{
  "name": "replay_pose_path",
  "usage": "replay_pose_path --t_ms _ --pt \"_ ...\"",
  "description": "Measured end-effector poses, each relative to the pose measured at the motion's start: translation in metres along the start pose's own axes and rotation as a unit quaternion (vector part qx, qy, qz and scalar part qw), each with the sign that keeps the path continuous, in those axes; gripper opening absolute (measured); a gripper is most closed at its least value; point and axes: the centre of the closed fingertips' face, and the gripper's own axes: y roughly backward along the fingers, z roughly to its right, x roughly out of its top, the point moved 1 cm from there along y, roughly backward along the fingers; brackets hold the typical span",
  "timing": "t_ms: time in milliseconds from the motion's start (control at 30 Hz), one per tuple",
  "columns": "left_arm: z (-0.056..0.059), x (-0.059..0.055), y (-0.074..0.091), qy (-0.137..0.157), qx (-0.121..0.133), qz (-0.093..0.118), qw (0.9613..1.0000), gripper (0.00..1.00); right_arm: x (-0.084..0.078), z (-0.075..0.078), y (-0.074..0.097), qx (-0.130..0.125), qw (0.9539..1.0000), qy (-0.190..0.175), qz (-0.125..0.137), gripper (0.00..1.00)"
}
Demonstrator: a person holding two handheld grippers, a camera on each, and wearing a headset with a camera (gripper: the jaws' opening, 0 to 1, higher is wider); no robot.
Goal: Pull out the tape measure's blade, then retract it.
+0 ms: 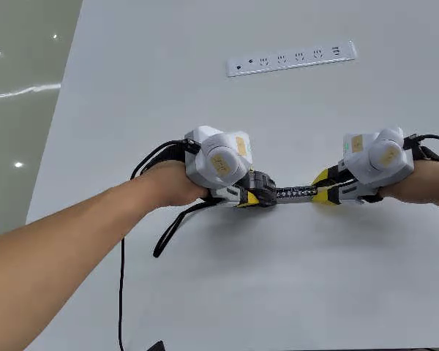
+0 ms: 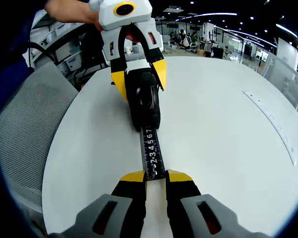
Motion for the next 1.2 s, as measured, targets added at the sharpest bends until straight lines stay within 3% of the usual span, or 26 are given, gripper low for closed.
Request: replay_pose_path --t_ms 600,1200 --pt "0.0 0.0 0.0 -0.003 0.0 -0.003 1.0 0.29 -0.023 0.001 0.02 0.003 0.9998 -0.016 -0.009 0.1" --pt "0.001 0.001 0.0 -0.005 -0.001 -0.003 1.0 0.29 -0.042 0.012 0.036 0.004 0.9992 -0.03 -0.025 0.09"
